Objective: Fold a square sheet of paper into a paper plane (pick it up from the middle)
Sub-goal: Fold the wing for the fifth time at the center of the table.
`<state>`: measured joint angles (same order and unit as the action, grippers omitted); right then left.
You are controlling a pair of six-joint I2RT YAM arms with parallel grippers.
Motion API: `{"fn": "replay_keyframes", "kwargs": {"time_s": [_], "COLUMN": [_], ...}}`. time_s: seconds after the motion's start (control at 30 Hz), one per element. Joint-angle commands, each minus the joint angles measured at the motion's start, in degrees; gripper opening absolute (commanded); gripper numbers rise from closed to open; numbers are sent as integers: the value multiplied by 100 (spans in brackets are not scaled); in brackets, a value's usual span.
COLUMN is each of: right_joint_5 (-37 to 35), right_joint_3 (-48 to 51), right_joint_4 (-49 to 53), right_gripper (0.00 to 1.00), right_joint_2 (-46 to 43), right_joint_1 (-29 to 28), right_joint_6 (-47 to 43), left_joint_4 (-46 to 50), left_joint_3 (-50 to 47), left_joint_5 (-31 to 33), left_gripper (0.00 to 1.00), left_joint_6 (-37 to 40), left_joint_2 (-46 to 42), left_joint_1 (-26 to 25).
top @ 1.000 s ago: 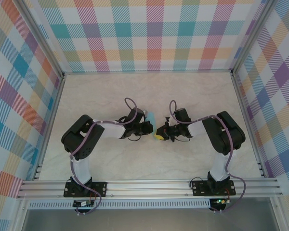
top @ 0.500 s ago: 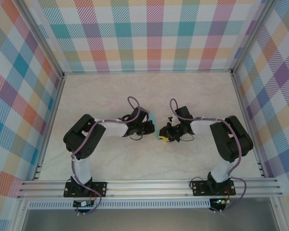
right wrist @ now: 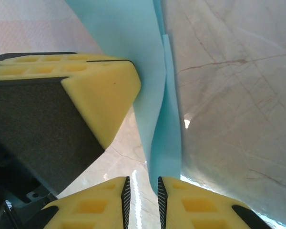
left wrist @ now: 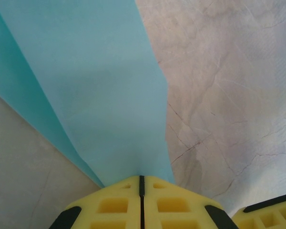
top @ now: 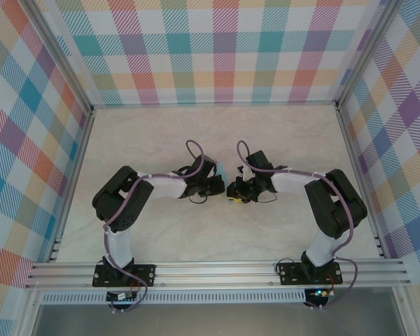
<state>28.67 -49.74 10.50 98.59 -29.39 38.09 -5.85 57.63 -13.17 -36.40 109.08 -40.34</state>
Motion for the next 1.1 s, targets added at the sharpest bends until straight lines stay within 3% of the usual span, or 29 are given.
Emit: {"fn": "replay_keyframes", "kwargs": {"time_s": [0.0,0.37,0.8,1.07], "right_joint_5": [-78,-86,-340,564], "right_joint_3": [-141,-236,-49,389], "right_joint_4": [160,184,145,-869], "right_gripper": [24,22,3,0], "right_joint_2": [154,352,281,293], "right_joint_1": [-50,-142,-146,125], "right_joint_6": [-187,-288,-130,455], "left_joint_4": [572,594,729,390], "left_joint_3": [20,55,209,162], "left_joint_5": [324,326,372,190], "left_gripper": [8,8,8,12], "left_joint_6": [-11,-25,19,46], "left_joint_2": [238,227,123,-184], "left_joint_1": [-27,-21,-27,-26]}}
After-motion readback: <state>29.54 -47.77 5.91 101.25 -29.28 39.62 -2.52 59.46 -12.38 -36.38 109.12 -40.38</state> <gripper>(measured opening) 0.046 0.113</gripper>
